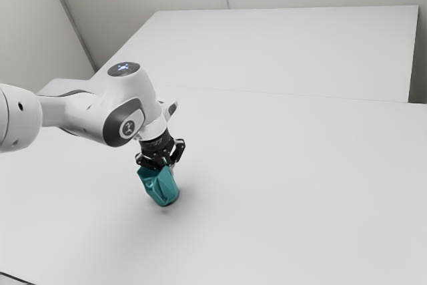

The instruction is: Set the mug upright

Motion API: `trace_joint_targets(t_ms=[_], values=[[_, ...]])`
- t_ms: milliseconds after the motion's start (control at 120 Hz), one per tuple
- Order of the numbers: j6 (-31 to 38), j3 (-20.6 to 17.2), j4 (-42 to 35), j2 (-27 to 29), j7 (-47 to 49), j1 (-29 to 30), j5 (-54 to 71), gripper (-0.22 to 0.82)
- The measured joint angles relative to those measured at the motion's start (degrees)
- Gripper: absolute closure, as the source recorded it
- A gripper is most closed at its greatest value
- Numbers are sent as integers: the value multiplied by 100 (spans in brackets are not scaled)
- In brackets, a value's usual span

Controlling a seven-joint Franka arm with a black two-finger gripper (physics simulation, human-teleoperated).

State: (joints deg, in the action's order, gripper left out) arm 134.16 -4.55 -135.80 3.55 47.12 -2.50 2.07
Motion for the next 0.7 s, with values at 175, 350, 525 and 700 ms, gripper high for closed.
trace_joint_targets(t_ms=[175, 350, 525, 700], values=[[-15, -98, 7, 41, 223, -13, -10, 36], [-101, -113, 7, 298, 388, -6, -13, 16], [-395, -126, 123, 563, 507, -5, -13, 7], [-988, -134, 776, 599, 518, -9, -33, 3]])
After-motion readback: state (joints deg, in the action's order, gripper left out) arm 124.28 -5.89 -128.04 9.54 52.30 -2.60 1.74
